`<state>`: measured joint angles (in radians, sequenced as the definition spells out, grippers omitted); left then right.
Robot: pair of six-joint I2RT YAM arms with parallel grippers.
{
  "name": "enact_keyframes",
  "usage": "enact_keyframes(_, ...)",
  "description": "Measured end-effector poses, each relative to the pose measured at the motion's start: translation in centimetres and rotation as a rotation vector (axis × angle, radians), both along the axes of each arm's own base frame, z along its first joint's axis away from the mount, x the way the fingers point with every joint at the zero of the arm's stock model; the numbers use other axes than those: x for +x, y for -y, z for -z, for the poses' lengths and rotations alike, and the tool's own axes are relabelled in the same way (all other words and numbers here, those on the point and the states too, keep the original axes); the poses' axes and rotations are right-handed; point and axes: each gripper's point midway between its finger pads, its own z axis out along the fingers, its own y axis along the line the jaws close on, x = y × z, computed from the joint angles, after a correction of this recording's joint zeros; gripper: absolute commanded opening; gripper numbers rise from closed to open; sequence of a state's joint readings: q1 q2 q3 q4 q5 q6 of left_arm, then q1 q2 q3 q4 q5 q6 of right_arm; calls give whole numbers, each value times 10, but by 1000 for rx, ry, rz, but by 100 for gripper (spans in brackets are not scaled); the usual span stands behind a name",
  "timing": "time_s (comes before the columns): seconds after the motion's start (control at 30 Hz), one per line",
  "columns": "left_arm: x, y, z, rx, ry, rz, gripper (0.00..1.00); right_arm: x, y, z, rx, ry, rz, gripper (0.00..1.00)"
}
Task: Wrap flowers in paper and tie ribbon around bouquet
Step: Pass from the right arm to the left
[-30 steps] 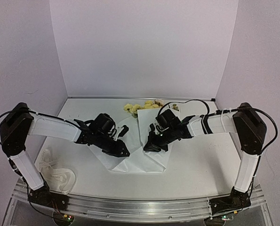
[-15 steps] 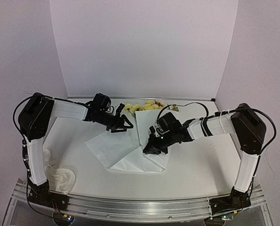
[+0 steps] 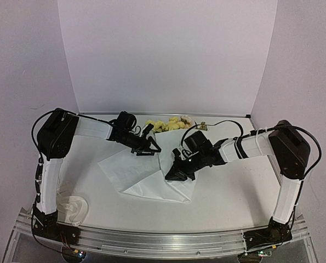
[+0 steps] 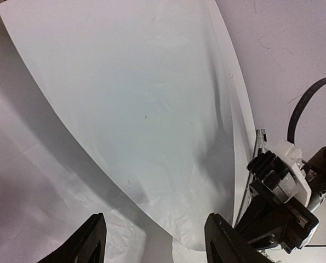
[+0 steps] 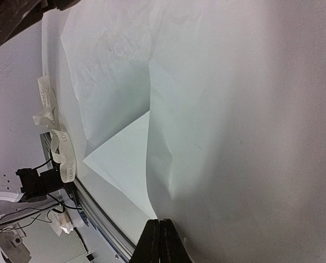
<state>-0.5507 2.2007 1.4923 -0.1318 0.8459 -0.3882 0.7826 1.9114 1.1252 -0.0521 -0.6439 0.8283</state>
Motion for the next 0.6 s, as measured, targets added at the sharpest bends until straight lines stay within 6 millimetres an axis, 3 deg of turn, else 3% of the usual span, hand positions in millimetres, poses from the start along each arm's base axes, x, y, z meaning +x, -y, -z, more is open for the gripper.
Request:
enact_keyframes(0.23, 6, 5, 10, -3, -10, 5, 59, -4, -2, -4, 31, -37, -12, 0)
enact_keyframes(0.37, 9, 8, 14, -9, -17, 8, 50, -4, -3, -7, 45, -54, -11, 0)
enact_keyframes(0.53, 15, 12, 12, -30, -10, 3, 17, -3, -8, -14, 64, -58, -15, 1)
enact_keyframes(0.6, 17, 13, 11, -35, -3, 0, 4, -2, -8, -15, 67, -59, -14, 9)
